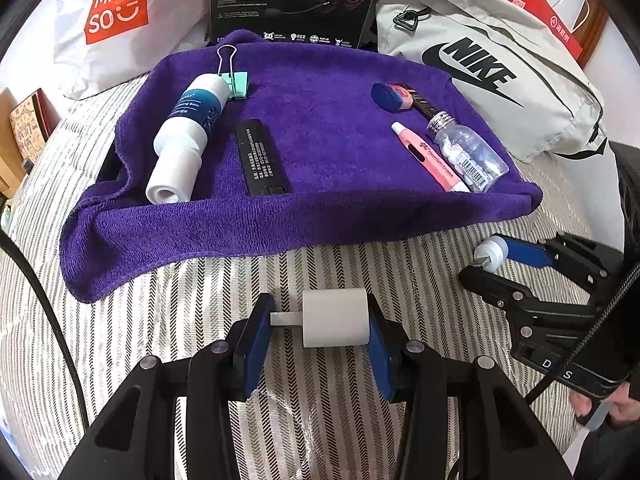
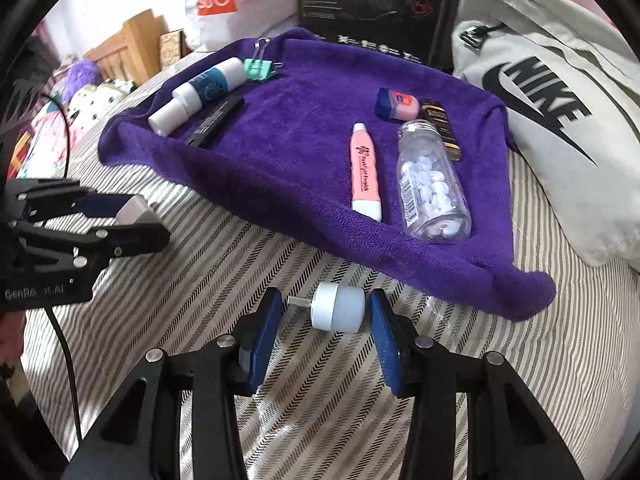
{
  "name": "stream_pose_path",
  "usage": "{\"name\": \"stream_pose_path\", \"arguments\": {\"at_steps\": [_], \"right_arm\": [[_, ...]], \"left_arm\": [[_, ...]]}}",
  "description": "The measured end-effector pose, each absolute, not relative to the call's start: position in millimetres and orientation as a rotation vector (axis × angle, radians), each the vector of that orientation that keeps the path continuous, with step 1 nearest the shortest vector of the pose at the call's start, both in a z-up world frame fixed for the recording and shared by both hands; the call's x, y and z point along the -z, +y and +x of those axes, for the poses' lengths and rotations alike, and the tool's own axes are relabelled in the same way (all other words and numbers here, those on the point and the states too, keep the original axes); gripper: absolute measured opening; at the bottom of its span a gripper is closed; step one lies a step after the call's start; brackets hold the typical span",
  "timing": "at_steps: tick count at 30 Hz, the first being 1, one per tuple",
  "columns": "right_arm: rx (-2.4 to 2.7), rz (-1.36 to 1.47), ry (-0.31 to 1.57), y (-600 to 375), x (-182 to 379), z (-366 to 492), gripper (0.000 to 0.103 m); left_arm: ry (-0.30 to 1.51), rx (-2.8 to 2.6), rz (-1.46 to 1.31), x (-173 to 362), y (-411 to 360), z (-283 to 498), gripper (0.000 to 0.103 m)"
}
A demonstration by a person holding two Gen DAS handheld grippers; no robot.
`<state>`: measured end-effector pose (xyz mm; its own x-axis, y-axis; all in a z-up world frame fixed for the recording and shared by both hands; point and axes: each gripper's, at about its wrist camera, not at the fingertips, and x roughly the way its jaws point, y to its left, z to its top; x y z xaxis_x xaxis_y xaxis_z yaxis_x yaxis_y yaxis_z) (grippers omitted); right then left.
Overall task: Organize rigid objects
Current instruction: 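Carry the charger with left tool while right tool carries the adapter onto the towel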
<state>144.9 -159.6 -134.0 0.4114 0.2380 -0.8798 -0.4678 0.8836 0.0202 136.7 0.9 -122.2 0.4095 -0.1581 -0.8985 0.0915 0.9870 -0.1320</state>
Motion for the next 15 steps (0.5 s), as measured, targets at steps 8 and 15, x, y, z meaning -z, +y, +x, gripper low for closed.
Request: {"name": "stream_pose_path", "arguments": {"at_steps": [8, 15], "right_arm": [[-0.363, -0.176, 1.033, -162.2, 134.7, 139.3, 0.036], [-0.362, -0.058, 1.09, -176.8, 131.8, 142.0, 0.036]], "left_arm": [[1.131, 0.178, -0.092, 120.5, 6.1, 132.4, 0.042], [1.129, 0.168, -0.067, 120.6, 7.3, 130.0, 0.042]]}}
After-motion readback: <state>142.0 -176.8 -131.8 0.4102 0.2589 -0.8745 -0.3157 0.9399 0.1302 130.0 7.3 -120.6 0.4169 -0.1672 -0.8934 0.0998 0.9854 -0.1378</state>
